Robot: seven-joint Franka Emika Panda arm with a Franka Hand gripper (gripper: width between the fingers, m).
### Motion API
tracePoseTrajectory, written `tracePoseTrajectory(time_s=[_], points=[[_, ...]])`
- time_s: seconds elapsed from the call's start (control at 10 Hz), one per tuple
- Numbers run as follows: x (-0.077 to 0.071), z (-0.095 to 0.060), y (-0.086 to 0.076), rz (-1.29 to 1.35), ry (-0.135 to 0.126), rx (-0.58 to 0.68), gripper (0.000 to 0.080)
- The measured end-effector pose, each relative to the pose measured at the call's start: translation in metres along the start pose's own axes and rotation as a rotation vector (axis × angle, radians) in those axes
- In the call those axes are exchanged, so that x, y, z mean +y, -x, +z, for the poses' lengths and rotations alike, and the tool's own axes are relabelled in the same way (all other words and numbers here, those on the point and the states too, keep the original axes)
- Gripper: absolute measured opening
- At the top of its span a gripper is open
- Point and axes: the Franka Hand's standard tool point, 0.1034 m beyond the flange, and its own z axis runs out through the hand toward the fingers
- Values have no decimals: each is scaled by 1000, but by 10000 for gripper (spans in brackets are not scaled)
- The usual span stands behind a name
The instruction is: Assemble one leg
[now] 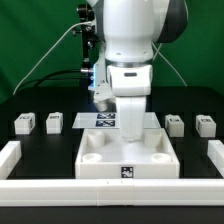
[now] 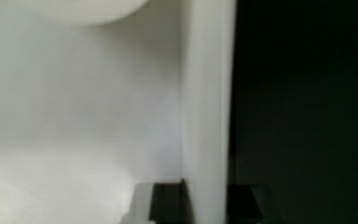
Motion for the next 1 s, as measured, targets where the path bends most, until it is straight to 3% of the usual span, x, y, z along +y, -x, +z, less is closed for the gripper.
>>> tracePoseTrajectory(time_s=[0.4, 1.0], points=[[34, -3, -46, 18, 11, 18, 75], [37, -3, -53, 40, 13, 21, 74]])
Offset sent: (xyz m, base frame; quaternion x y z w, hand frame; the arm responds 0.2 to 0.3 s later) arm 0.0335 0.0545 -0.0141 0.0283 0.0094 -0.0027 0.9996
